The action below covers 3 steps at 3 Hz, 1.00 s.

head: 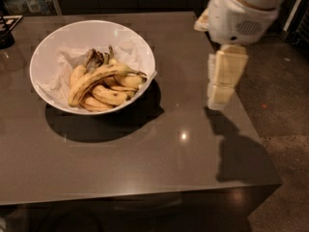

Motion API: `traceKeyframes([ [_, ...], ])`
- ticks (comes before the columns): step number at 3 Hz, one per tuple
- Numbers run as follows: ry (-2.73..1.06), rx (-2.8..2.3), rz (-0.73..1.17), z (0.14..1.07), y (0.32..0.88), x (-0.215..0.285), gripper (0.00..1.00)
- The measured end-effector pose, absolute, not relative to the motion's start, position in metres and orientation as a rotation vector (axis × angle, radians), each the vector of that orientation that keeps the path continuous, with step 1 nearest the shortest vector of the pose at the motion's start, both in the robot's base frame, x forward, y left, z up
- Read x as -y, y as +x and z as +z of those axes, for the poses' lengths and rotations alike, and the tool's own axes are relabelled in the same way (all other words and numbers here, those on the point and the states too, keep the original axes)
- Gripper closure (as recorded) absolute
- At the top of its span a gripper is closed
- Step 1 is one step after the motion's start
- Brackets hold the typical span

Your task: Pick banana from white bowl

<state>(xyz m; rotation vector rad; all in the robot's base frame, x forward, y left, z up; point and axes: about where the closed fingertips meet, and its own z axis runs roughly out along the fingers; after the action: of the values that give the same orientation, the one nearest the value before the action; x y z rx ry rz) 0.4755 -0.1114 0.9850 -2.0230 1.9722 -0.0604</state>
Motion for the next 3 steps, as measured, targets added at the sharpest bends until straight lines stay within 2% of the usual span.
traceKeyframes([
  [2, -2.254, -1.790, -0.119, 0.981, 0.535, 0.000, 0.00],
  [3, -2.246, -1.757, -0.111, 0.982, 0.537, -0.014, 0.00],
])
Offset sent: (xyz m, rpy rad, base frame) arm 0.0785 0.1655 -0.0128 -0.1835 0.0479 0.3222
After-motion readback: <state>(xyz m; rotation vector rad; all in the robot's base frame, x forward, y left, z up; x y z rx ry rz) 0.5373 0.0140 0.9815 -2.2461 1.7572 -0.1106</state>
